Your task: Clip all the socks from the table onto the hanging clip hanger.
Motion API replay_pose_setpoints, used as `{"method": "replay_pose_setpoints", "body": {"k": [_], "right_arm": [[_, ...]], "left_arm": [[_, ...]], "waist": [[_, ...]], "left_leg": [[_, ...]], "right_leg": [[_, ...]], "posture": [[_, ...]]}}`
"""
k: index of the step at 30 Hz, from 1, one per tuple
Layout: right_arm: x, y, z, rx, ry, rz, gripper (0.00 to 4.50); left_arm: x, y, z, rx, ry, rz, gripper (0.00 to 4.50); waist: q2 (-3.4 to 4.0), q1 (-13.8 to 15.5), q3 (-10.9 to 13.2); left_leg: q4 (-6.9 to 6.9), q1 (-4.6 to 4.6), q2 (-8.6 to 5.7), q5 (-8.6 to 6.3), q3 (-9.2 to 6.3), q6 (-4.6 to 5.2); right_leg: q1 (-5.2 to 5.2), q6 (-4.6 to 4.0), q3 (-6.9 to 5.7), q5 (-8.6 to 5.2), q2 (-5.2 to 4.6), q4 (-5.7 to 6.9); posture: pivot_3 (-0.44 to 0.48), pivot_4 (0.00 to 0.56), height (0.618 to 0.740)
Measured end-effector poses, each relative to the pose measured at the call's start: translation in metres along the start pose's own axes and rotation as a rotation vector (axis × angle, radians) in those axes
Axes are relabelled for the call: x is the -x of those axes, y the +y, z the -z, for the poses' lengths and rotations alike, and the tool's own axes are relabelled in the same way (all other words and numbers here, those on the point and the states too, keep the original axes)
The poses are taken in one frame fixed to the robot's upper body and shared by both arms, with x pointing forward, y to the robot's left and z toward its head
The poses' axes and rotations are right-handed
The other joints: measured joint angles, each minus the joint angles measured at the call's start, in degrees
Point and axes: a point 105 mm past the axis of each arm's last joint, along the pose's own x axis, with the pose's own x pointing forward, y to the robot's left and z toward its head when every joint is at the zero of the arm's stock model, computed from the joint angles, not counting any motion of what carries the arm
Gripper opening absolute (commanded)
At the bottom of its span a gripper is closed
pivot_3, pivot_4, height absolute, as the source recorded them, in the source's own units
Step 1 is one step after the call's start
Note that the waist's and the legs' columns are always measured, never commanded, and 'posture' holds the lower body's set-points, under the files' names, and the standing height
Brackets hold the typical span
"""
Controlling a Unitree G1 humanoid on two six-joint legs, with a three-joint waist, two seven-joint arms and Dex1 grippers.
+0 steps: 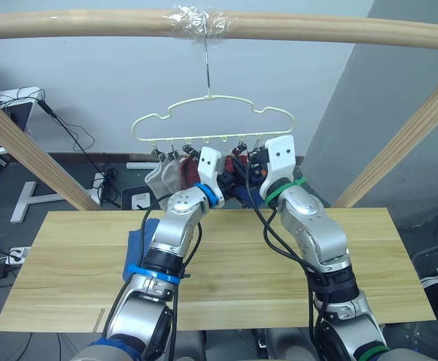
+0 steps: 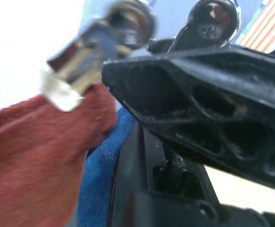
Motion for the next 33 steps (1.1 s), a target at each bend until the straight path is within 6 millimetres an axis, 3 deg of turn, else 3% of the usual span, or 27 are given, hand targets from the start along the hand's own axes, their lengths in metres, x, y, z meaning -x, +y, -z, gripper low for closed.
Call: {"method": "replay_pose_setpoints", "body": {"k": [7,15,21,24,28,33], "right_arm": [[0.01,-0.003,0.005,0.002,0.014,-0.004,3.9],[0.037,-0.005,0.006,0.07,0.018,-0.028,3.9],[0.061,-0.004,-0.004,0.091,-0.021,-0.026,3.9],[0.064,-0.011,-0.013,0.074,-0.057,0.027,3.33],[0.061,-0.011,-0.015,0.051,-0.068,0.056,1.91],[0.051,-0.025,-0.015,0.027,-0.062,0.158,1.91]], "left_arm": [[0.008,-0.002,0.008,-0.04,0.043,0.035,2.66],[0.034,-0.012,0.005,-0.129,0.06,0.163,2.66],[0.062,-0.021,0.009,-0.197,0.117,0.279,2.66],[0.066,-0.021,-0.001,-0.216,0.1,0.298,2.71],[0.069,-0.021,-0.009,-0.202,0.09,0.312,2.71],[0.073,-0.017,-0.02,-0.217,0.088,0.324,2.71]], "waist": [[0.0,0.01,0.0],[0.03,-0.02,0.02],[0.07,-0.06,0.07],[0.07,-0.07,0.09],[0.07,-0.12,0.09],[0.08,-0.13,0.09]], "left_leg": [[0.0,-0.01,0.0,0.0,0.01,0.0],[-0.01,0.03,0.01,0.0,-0.01,-0.01],[0.0,0.03,0.02,0.01,-0.02,-0.01],[0.03,0.05,0.01,0.01,-0.02,-0.02],[0.03,0.05,0.01,0.01,-0.01,-0.01],[0.02,0.03,0.02,0.01,-0.01,-0.01]], "right_leg": [[0.0,0.01,0.01,0.0,0.0,-0.03],[0.01,0.03,0.0,-0.02,0.01,0.0],[0.01,0.26,0.01,-0.15,0.01,0.0],[0.03,0.29,0.01,-0.17,0.01,0.01],[0.02,0.3,0.02,-0.17,0.01,0.01],[0.02,0.29,0.02,-0.16,0.02,0.0]], "posture": [[-0.053,0.219,0.694],[-0.058,0.22,0.694],[-0.067,0.219,0.694],[-0.077,0.217,0.694],[-0.069,0.212,0.694],[-0.06,0.209,0.694]]}}
